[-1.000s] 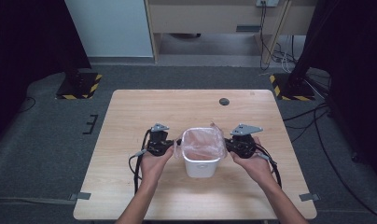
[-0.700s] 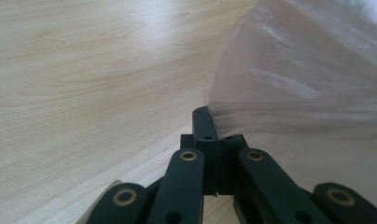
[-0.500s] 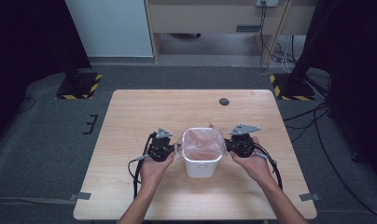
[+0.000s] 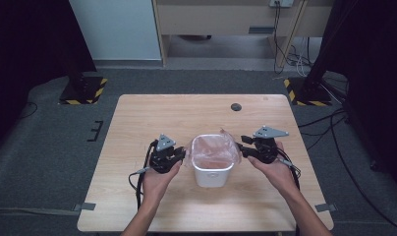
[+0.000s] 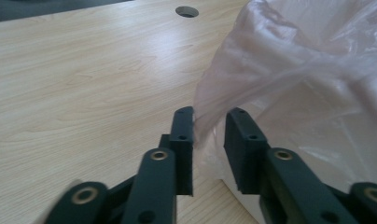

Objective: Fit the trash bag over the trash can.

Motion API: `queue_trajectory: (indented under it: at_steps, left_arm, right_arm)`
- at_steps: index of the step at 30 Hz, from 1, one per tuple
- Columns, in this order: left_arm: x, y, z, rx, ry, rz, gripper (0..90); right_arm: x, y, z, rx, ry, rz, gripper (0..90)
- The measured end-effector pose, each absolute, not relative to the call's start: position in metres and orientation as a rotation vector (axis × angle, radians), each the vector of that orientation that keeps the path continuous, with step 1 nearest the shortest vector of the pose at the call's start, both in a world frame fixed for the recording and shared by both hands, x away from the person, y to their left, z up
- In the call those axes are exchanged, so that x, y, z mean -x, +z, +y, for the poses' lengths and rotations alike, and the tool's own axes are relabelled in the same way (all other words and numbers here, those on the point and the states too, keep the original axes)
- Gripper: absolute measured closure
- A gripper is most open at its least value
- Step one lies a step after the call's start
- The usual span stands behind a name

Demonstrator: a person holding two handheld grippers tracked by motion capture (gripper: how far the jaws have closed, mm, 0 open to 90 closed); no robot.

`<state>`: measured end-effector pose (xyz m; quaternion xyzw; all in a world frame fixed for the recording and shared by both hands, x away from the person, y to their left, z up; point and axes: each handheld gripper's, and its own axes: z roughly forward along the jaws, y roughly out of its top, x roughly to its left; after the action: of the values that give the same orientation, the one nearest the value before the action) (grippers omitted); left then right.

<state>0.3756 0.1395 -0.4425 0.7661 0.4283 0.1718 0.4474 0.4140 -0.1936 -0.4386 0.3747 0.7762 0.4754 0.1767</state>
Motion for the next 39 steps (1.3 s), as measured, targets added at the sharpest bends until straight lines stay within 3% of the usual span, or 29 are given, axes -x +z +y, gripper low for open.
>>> queue_trajectory:
  at_steps: [6, 17, 28, 39]
  left_arm:
    - [-0.367, -0.436, 0.148, -1.863, 0.466, 1.054, 63.7]
    - [-0.333, -0.430, 0.167, -1.839, 0.462, 1.024, 62.2]
    - [-0.316, -0.420, 0.162, -1.817, 0.402, 0.927, 50.0]
    - [-0.321, -0.427, 0.149, -1.874, 0.326, 0.866, 47.7]
  right_arm:
    - [-0.408, -0.428, -0.204, -1.071, 1.383, 2.153, 56.8]
    - [-0.386, -0.399, -0.206, -1.019, 1.432, 2.142, 59.0]
    - [-0.372, -0.392, -0.206, -0.984, 1.487, 2.174, 49.3]
    - [-0.368, -0.394, -0.200, -0.952, 1.541, 2.240, 41.2]
